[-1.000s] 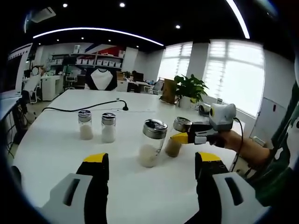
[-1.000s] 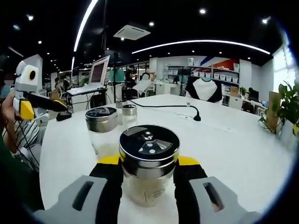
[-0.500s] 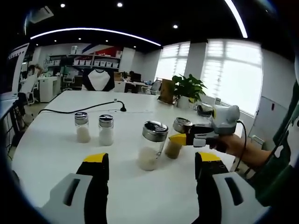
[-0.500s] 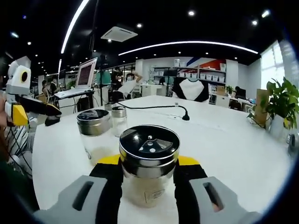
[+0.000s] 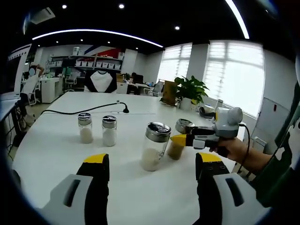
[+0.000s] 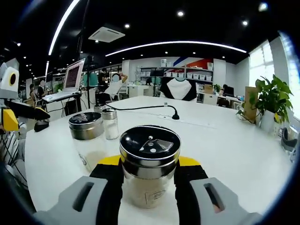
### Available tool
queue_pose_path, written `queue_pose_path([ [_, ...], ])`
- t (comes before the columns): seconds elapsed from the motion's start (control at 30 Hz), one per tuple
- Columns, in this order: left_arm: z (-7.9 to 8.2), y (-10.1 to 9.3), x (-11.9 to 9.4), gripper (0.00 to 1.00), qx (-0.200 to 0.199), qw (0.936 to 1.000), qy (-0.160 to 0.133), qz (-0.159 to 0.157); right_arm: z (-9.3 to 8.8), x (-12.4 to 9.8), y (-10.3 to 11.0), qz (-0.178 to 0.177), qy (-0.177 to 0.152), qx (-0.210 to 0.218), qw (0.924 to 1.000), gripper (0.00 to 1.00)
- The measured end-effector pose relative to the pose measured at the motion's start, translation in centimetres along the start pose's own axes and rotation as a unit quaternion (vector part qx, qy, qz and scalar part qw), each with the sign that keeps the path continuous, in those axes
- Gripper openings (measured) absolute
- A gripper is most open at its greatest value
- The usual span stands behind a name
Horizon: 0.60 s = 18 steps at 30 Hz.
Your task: Rotate the seasoning bottle until the label or dispensing opening points toward the visible target arrow and the bottle remains upright within the marked orientation range
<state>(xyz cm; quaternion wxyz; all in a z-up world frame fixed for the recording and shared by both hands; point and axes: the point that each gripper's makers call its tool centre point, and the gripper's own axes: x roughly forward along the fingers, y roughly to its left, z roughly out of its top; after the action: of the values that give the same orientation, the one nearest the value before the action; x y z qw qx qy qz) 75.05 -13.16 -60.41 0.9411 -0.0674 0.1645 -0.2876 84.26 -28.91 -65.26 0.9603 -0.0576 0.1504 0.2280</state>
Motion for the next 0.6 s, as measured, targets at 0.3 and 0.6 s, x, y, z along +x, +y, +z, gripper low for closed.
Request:
queue_pose_path([
  [0.3,0.17,-0.02,0.25,0.79,0.002,1.0000,0.001,-0.002,-0.05,0.13,-0.25,-0.029,0.003,0.014,0.9995,0.41],
  [0.6,-0.18,-0.25,0.42,0.79,-0.001,1.0000,0.007,-0.003,-0.04,0.22,-0.33,-0.032,0.004,0.016,0.9993,0.41],
])
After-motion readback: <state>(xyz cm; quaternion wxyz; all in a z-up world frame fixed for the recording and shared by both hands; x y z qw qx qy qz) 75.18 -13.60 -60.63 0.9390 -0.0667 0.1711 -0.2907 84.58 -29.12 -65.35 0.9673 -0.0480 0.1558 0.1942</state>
